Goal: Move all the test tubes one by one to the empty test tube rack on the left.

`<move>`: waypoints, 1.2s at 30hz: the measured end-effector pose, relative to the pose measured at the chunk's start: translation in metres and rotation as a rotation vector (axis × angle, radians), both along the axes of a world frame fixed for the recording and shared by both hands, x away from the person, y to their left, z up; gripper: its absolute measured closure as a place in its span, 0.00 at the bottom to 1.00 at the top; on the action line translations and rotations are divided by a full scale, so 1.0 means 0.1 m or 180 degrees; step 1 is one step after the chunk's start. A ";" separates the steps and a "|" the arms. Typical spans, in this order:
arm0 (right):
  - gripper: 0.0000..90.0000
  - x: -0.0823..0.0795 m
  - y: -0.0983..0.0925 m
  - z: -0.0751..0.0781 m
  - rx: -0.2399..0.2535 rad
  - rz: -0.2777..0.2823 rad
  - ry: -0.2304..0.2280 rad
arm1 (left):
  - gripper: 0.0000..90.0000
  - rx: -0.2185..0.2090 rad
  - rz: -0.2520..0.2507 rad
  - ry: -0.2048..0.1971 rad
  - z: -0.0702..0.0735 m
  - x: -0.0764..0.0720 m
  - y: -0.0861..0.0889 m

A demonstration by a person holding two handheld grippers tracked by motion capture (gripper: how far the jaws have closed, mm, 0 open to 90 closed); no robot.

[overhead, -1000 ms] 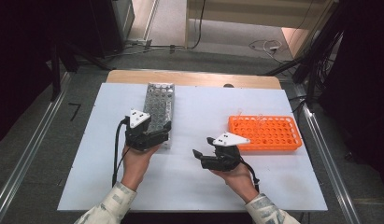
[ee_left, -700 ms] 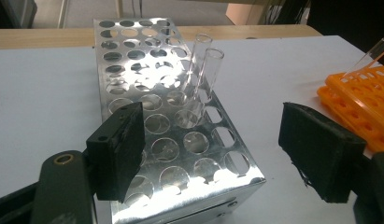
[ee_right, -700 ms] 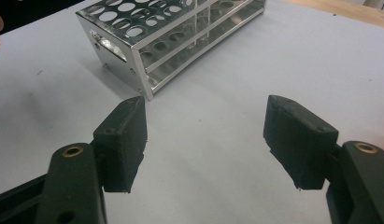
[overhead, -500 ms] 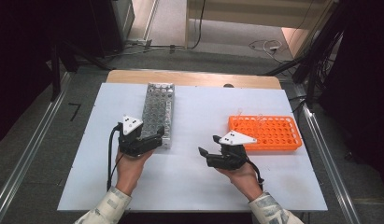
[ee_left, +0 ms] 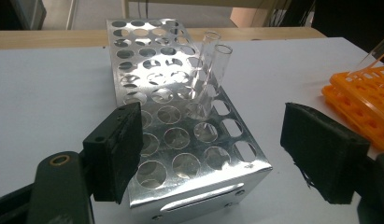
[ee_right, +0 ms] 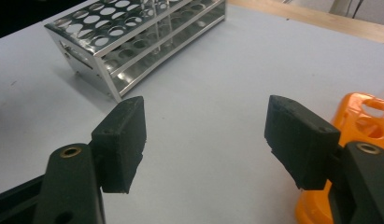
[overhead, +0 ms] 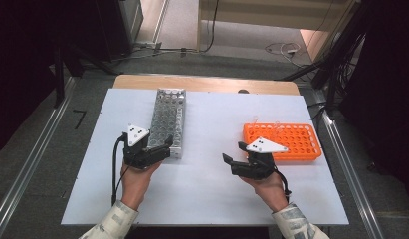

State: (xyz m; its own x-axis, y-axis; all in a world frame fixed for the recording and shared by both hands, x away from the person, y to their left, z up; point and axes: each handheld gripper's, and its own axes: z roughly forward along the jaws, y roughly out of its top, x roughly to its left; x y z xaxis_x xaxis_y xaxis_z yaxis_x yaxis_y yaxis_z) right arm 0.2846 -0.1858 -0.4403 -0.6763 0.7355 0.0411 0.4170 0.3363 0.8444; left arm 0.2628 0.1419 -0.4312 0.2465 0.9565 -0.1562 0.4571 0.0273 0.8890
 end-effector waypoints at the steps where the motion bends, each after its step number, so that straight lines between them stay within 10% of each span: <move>1: 0.31 0.01 -0.02 0.01 0.0013 -0.0017 -0.0003 | 0.23 -0.0001 0.0000 -0.0005 0.00 0.00 0.01; 36: 0.36 0.13 -0.96 0.01 -0.0004 -0.1014 -0.0062 | 0.24 -0.0013 0.0027 -0.0006 0.00 -0.01 0.04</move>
